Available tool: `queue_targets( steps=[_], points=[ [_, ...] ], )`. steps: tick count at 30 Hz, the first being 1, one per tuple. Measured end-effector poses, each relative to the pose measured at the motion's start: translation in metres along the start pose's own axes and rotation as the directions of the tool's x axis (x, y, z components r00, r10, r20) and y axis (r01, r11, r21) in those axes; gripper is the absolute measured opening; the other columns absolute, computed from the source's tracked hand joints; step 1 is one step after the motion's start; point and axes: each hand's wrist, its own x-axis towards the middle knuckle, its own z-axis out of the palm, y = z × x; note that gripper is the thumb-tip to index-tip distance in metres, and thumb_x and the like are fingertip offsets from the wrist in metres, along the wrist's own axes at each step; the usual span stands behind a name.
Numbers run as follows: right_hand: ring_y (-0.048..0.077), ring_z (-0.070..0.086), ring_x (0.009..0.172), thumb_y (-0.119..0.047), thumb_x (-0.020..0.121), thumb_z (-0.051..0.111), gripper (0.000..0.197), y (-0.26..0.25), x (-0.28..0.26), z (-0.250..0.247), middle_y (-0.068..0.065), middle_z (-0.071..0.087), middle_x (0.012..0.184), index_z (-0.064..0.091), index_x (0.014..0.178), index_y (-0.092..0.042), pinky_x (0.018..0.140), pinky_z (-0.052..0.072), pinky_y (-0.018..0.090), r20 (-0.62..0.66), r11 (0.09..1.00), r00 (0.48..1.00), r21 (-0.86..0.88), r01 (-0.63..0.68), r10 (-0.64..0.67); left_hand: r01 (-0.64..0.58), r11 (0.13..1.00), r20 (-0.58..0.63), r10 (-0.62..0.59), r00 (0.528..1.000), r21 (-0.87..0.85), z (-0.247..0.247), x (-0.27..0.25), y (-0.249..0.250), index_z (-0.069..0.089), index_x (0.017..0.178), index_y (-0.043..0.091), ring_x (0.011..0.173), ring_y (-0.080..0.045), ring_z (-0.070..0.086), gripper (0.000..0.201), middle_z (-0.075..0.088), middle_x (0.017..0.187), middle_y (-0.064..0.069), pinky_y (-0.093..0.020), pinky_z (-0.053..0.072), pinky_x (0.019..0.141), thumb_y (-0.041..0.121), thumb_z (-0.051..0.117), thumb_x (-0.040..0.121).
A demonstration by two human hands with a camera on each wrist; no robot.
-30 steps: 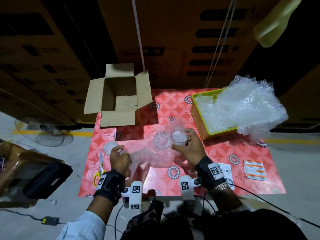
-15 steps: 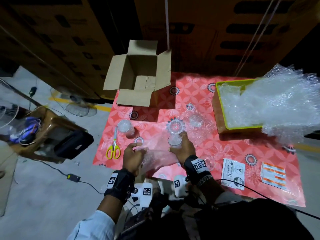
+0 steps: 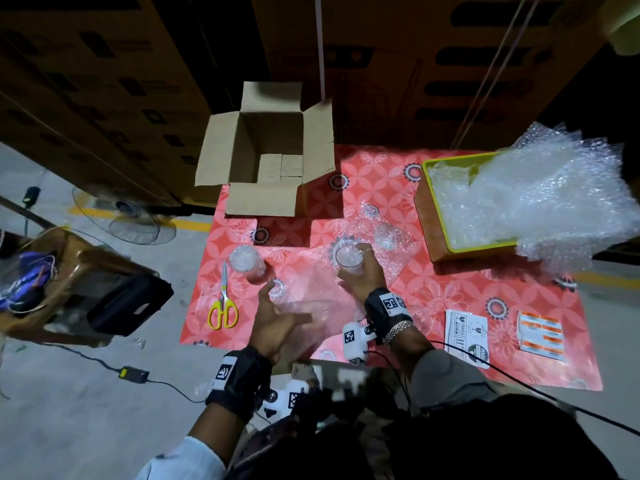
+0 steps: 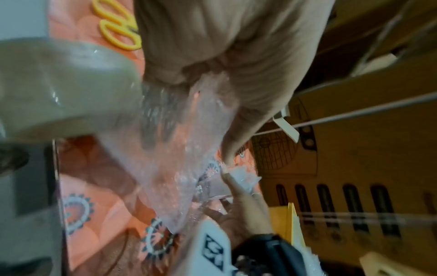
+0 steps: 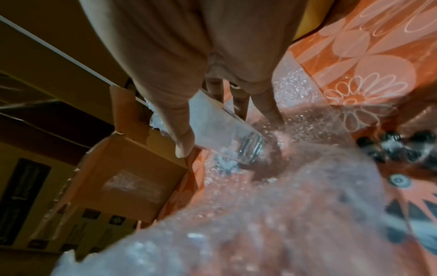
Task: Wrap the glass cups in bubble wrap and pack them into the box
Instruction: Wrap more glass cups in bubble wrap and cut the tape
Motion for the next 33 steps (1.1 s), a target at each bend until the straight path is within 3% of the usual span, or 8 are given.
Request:
queue_targets(
  steps=[5,12,17,22,24,26,29,33],
  points=[
    [0.027,0.063,0.104,-0.013,0.073,0.087,0.063,0.013,-0.008,-0.007,0.000,0.063,0.118,0.052,0.123,-0.030,0.080,0.062,0.052,0.012,0.991,1.000,-0.136,-0.003,0.004,-0.029,0.998,0.023,0.028,0.999,0.052,-0.011,0.006,-0.007,0.045,0.147,0.040,0.075,-0.033,0.063,0.097,0.064,0.124,-0.022,-0.038,0.052,0.057,-0.026,0.056,0.076],
    [0.026,0.061,0.109,-0.022,0.070,0.086,0.066,0.040,-0.010,0.013,0.003,0.060,0.121,0.051,0.124,-0.036,0.095,0.054,0.042,-0.025,0.943,1.000,-0.331,-0.010,0.001,-0.022,0.974,0.055,0.010,0.998,0.226,-0.022,0.012,-0.004,0.076,0.103,0.024,0.115,-0.033,0.064,0.049,0.067,0.120,-0.003,-0.056,0.059,0.093,-0.016,0.067,0.077],
    [0.020,0.051,0.118,-0.012,0.079,0.083,0.068,0.016,0.003,0.020,0.004,0.050,0.134,0.051,0.137,-0.030,0.099,0.047,0.033,-0.025,0.938,0.997,-0.340,0.062,-0.075,0.137,0.967,0.098,-0.161,0.982,0.215,-0.014,0.017,-0.002,0.057,0.115,0.005,0.051,-0.011,0.064,0.041,0.058,0.105,-0.009,-0.024,0.051,0.045,-0.020,0.068,0.084],
    [0.021,0.057,0.104,0.004,0.081,0.078,0.070,-0.015,0.012,0.011,0.007,0.046,0.132,0.055,0.139,-0.029,0.070,0.056,0.019,-0.014,0.931,0.984,-0.327,0.163,-0.177,0.163,0.945,0.056,-0.186,0.981,0.282,0.007,0.032,0.001,0.048,0.136,-0.014,0.054,-0.018,0.067,0.066,0.065,0.095,-0.027,-0.028,0.052,0.044,-0.013,0.077,0.077],
    [0.014,0.054,0.095,0.006,0.082,0.078,0.075,-0.020,0.009,0.004,0.005,0.045,0.131,0.052,0.143,-0.030,0.058,0.050,0.007,-0.037,0.932,0.978,-0.314,0.184,-0.205,0.164,0.928,0.026,-0.183,0.983,0.335,0.013,0.039,0.004,0.060,0.112,-0.008,0.070,-0.031,0.071,0.050,0.069,0.095,-0.028,-0.043,0.057,0.050,0.004,0.084,0.070],
    [0.019,0.051,0.107,-0.002,0.080,0.082,0.082,-0.018,0.004,-0.002,0.006,0.046,0.129,0.047,0.148,-0.032,0.070,0.045,0.004,-0.063,0.901,0.967,-0.384,0.205,-0.247,0.138,0.908,0.025,-0.161,0.987,0.396,0.018,0.045,0.006,0.057,0.093,-0.002,0.076,-0.033,0.067,0.030,0.066,0.089,-0.022,-0.044,0.053,0.053,0.009,0.080,0.076],
    [0.017,0.048,0.120,-0.014,0.082,0.084,0.086,-0.003,-0.008,-0.005,0.003,0.047,0.134,0.040,0.152,-0.035,0.087,0.044,0.016,-0.060,0.890,0.974,-0.422,0.175,-0.220,0.137,0.914,0.075,-0.178,0.981,0.381,0.022,0.037,0.018,0.045,0.124,-0.015,0.060,-0.018,0.068,0.050,0.061,0.091,-0.015,-0.041,0.059,0.052,-0.002,0.073,0.084],
    [0.020,0.055,0.121,-0.030,0.079,0.087,0.076,0.027,-0.019,0.004,-0.005,0.050,0.138,0.047,0.144,-0.030,0.094,0.056,0.039,-0.060,0.885,0.987,-0.453,0.109,-0.152,0.162,0.941,0.143,-0.212,0.967,0.297,0.015,0.038,0.014,0.035,0.154,0.009,0.060,-0.020,0.070,0.076,0.062,0.128,-0.022,-0.026,0.054,0.045,-0.009,0.069,0.089]
  ],
)
